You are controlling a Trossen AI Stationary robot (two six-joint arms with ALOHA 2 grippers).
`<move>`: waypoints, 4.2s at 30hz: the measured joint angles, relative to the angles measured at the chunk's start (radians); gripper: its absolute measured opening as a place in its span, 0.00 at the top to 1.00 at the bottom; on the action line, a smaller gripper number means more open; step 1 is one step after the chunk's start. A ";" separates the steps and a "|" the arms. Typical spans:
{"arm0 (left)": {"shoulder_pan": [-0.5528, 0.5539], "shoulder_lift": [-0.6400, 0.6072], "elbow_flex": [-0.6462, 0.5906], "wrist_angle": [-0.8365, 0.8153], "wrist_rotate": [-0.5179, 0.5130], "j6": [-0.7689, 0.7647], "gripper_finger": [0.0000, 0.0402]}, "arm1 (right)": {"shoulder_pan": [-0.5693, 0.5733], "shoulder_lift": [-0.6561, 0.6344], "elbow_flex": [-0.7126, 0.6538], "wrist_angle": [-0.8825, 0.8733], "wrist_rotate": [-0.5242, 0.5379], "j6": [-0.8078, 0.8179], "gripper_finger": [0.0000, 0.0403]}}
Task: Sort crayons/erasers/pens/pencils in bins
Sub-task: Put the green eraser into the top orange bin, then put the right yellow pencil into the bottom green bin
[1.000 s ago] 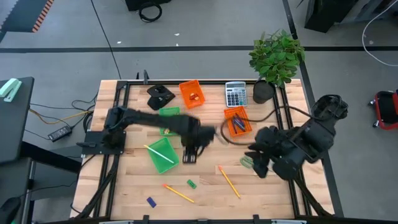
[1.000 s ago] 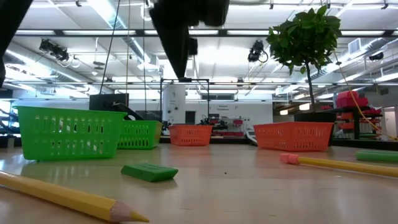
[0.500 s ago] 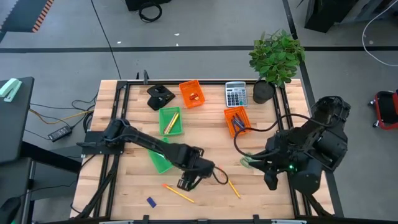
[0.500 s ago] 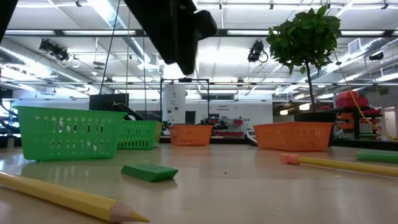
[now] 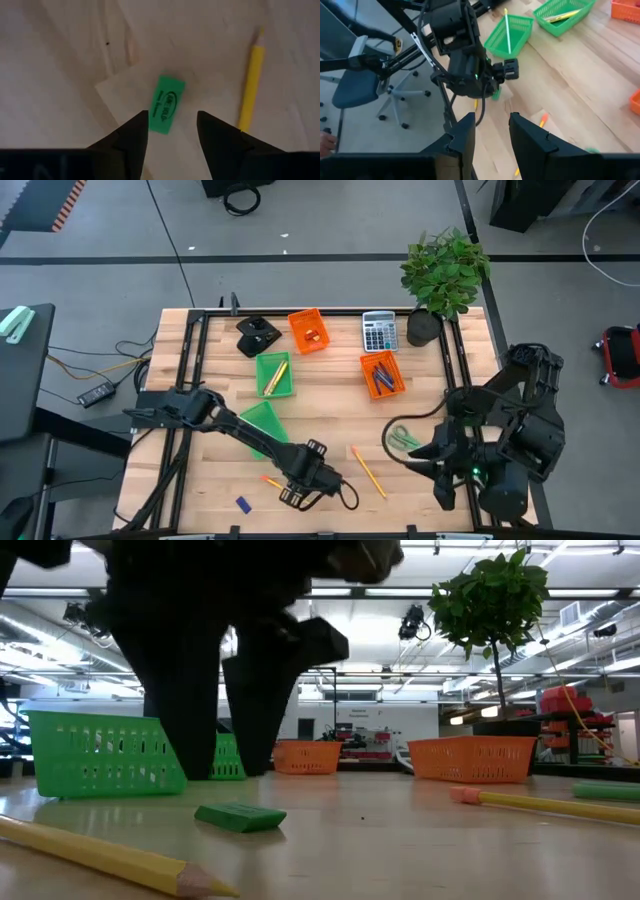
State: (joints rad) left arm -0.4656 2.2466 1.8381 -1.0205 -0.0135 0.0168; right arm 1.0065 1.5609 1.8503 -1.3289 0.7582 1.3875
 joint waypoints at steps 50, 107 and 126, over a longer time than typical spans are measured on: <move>0.351 -0.100 0.050 -0.113 -0.186 0.268 0.77 | -0.029 0.008 0.000 -0.072 0.128 0.021 0.69; 0.558 -0.127 0.051 -0.009 0.348 0.506 0.55 | -0.278 -0.005 0.051 -0.153 -0.286 0.100 0.69; 0.309 0.003 0.050 0.433 0.226 0.397 0.57 | 0.112 -0.002 -0.025 -0.066 -0.160 0.549 0.69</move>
State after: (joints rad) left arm -0.1566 2.2493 1.8881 -0.5877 0.2128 0.4134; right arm 1.1188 1.5589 1.8257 -1.3952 0.5978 1.9364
